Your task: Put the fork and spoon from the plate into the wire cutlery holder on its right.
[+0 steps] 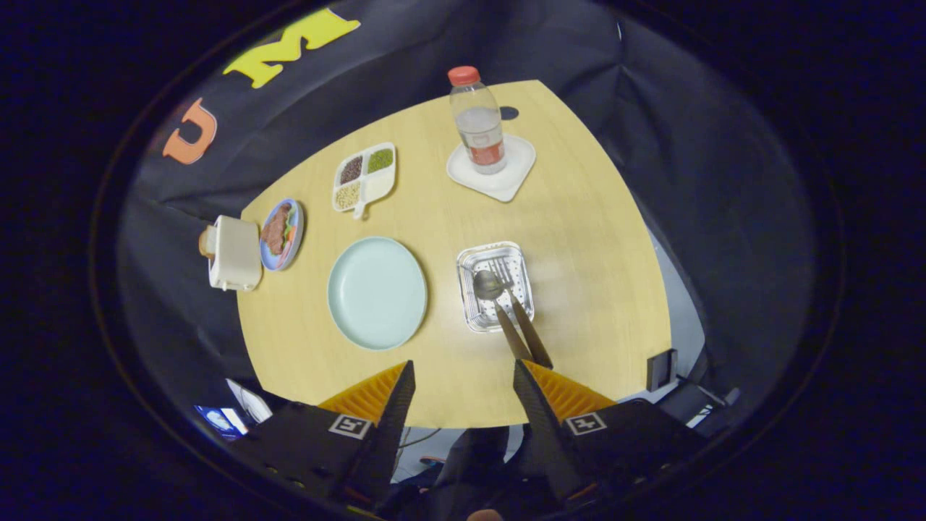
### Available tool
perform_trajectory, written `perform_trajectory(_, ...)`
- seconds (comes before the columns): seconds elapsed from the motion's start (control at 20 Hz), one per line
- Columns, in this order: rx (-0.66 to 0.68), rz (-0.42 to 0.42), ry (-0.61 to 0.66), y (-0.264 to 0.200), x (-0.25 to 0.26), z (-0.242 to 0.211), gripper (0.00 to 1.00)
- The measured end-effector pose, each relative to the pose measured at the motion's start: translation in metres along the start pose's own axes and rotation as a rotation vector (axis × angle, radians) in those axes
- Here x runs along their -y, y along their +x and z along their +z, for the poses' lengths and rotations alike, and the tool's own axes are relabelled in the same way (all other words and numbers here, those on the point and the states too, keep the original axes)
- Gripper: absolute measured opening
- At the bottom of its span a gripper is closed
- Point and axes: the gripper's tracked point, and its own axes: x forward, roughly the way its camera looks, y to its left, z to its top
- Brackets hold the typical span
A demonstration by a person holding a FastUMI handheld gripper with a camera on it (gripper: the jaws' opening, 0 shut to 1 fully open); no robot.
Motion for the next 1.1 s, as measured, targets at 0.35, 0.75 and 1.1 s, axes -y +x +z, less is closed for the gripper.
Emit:
perform_trajectory(0.35,0.310,0.022,-0.163,-0.044,-0.038,0.034,0.97)
perform_trajectory(0.75,0.884,0.103,-0.264,-0.145,-0.083,0.077,0.97)
perform_trajectory(1.1,1.273,0.063,-0.194,-0.214,-0.064,0.083,0.96)
